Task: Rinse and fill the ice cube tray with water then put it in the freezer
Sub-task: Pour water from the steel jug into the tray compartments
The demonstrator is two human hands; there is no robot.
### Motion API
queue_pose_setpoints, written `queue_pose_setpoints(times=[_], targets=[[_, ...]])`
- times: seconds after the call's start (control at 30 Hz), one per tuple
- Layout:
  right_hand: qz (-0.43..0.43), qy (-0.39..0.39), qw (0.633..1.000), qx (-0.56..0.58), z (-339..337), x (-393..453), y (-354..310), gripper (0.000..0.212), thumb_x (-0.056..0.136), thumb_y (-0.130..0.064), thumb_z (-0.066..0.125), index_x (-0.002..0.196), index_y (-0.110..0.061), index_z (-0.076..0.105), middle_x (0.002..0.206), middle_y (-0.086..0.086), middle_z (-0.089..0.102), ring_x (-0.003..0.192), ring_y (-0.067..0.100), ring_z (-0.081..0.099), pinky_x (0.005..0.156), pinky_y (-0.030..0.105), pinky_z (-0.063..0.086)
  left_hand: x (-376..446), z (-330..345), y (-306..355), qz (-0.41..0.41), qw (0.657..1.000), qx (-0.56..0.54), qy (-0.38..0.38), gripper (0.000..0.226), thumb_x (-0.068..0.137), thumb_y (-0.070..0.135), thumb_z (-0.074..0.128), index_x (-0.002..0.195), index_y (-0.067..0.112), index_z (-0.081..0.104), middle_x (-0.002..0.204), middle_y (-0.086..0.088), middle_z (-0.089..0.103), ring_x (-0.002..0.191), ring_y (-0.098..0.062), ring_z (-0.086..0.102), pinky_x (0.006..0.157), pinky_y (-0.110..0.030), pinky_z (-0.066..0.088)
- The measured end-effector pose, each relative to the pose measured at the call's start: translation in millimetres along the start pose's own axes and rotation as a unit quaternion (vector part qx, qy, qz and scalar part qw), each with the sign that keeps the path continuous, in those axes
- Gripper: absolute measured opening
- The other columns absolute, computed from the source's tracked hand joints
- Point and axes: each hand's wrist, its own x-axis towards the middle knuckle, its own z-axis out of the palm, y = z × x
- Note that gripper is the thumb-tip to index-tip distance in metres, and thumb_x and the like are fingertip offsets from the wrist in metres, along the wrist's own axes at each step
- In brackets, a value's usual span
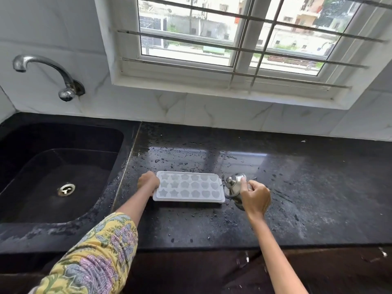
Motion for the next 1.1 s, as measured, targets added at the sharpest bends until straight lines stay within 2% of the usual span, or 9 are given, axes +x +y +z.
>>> queue_pose_setpoints(times=[0.17, 0.6, 0.63, 0.77, 0.87, 0.93, 1.0, 1.1], targets=[[-0.009, 0.003, 1.0, 0.007, -2.0, 2.3, -1.9, 0.047, 0.079, -0.028, 0.054, 0.039, -0.025, 0.03, 0.034, -0.01, 0.025, 0.034, 0.008, 0.022, 0.043, 0.016, 0.017, -1.6, 0.0, 0.1, 0.0, 1.0, 0.002, 0.002, 0.031, 0.091, -0.004, 0.041, 0.114, -0.009, 0.06, 0.113, -0.02, 0.065, 0.098, -0.031, 0.068, 0.064, -0.032, 0.058], [-0.012, 0.001, 1.0, 0.001, 1.8, -1.3, 9.2, 0.046, 0.079, -0.03, 0.053, 0.039, -0.025, 0.031, 0.034, -0.01, 0.027, 0.034, 0.009, 0.025, 0.045, 0.017, 0.022, -3.6, -1.5, 1.5, -0.006, 1.0, 0.01, -0.007, 0.028, 0.092, -0.004, 0.043, 0.114, -0.01, 0.06, 0.111, -0.02, 0.065, 0.092, -0.03, 0.069, 0.036, -0.027, 0.045], [-0.012, 0.0, 1.0, 0.0, 2.4, -1.4, 10.2, 0.046, 0.079, -0.03, 0.053, 0.039, -0.024, 0.031, 0.034, -0.01, 0.028, 0.034, 0.009, 0.026, 0.045, 0.017, 0.022, -4.0, -1.8, 1.5, -0.007, 1.0, 0.008, -0.006, 0.028, 0.092, -0.003, 0.043, 0.114, -0.01, 0.06, 0.111, -0.02, 0.065, 0.092, -0.03, 0.069, 0.035, -0.027, 0.045], [0.004, -0.001, 1.0, 0.008, 3.0, -1.7, 11.2, 0.044, 0.078, -0.03, 0.053, 0.039, -0.024, 0.033, 0.034, -0.009, 0.029, 0.035, 0.009, 0.026, 0.045, 0.016, 0.021, -8.9, -3.5, 2.6, 0.004, 1.0, 0.008, -0.007, 0.028, 0.091, -0.004, 0.044, 0.113, -0.008, 0.06, 0.113, -0.02, 0.064, 0.095, -0.03, 0.068, 0.052, -0.028, 0.054], [0.058, 0.012, 0.997, 0.045, -0.3, -0.5, 10.3, 0.048, 0.08, -0.025, 0.057, 0.038, -0.02, 0.034, 0.035, -0.005, 0.03, 0.037, 0.012, 0.026, 0.045, 0.02, 0.021, -11.0, -4.3, 2.3, 0.006, 1.0, 0.005, -0.01, 0.028, 0.091, -0.004, 0.043, 0.112, -0.008, 0.06, 0.112, -0.021, 0.064, 0.093, -0.031, 0.069, 0.043, -0.027, 0.05], [0.12, 0.021, 0.989, 0.079, -1.9, 1.7, 11.1, 0.048, 0.081, -0.021, 0.062, 0.039, -0.014, 0.038, 0.037, -0.001, 0.032, 0.04, 0.014, 0.027, 0.048, 0.024, 0.023, -10.0, -3.8, 2.2, 0.004, 1.0, 0.002, -0.003, 0.029, 0.09, -0.005, 0.041, 0.113, -0.008, 0.06, 0.114, -0.021, 0.064, 0.095, -0.031, 0.068, 0.051, -0.03, 0.055], [0.183, 0.025, 0.974, 0.127, -2.3, 4.3, 14.2, 0.038, 0.08, -0.021, 0.064, 0.047, -0.004, 0.053, 0.043, 0.004, 0.041, 0.045, 0.016, 0.034, 0.052, 0.026, 0.029, -9.0, -3.3, 1.6, 0.002, 1.0, -0.007, 0.007, 0.032, 0.09, -0.006, 0.038, 0.114, -0.008, 0.06, 0.115, -0.021, 0.063, 0.097, -0.032, 0.068, 0.065, -0.035, 0.06], [0.255, 0.04, 0.945, 0.2, -1.6, 10.3, 20.4, 0.027, 0.078, -0.02, 0.065, 0.065, 0.004, 0.066, 0.052, 0.004, 0.054, 0.053, 0.017, 0.046, 0.057, 0.028, 0.039, -6.5, -2.0, 1.2, 0.0, 1.0, -0.019, 0.014, 0.033, 0.09, -0.006, 0.036, 0.113, -0.008, 0.06, 0.114, -0.021, 0.064, 0.097, -0.032, 0.068, 0.072, -0.039, 0.061]])
